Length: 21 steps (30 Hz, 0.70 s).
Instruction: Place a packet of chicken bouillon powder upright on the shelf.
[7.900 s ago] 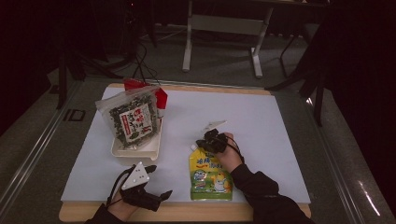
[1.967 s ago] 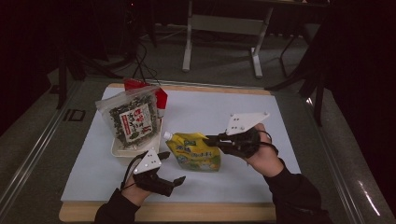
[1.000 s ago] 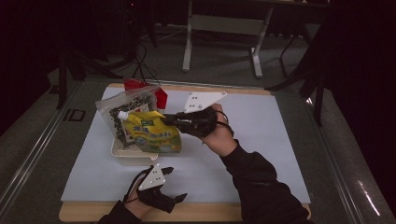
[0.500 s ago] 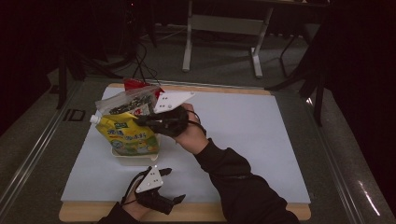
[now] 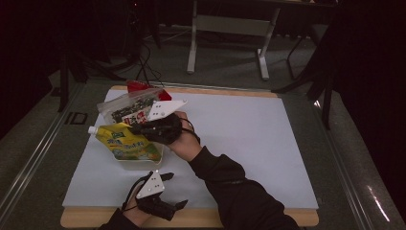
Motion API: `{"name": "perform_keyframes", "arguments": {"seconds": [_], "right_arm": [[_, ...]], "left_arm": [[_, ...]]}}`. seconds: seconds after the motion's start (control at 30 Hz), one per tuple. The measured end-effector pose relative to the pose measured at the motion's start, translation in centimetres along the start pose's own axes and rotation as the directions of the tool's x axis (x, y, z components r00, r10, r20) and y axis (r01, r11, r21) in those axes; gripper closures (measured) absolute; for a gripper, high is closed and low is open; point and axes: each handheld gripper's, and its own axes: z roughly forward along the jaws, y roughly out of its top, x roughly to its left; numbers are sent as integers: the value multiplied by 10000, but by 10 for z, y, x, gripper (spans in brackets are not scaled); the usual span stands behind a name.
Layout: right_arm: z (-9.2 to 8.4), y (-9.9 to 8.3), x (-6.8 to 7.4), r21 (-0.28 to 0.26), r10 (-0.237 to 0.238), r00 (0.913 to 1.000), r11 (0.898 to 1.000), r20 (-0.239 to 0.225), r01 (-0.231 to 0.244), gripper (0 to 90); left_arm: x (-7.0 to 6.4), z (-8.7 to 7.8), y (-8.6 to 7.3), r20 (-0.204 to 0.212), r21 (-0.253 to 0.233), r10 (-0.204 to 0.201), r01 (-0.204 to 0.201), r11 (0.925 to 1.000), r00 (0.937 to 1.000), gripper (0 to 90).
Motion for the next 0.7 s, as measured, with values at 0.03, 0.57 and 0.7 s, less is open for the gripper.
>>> {"name": "perform_keyframes", "arguments": {"seconds": [0.03,0.57,0.7], "right_arm": [[1,-2,-1,-8,62,10000,10000,-27,-62,884],[2,-10,-5,-1462,463,9989,9882,-68,-468,883],[6,-23,-12,-1744,1018,9942,9789,-342,-1062,883]], "left_arm": [[0,0,0,4,18,15,-15,10000,10000,31],[0,0,-1,77,12,8,-9,10000,10000,31],[0,1,-2,88,49,7,-7,10000,10000,31]]}}
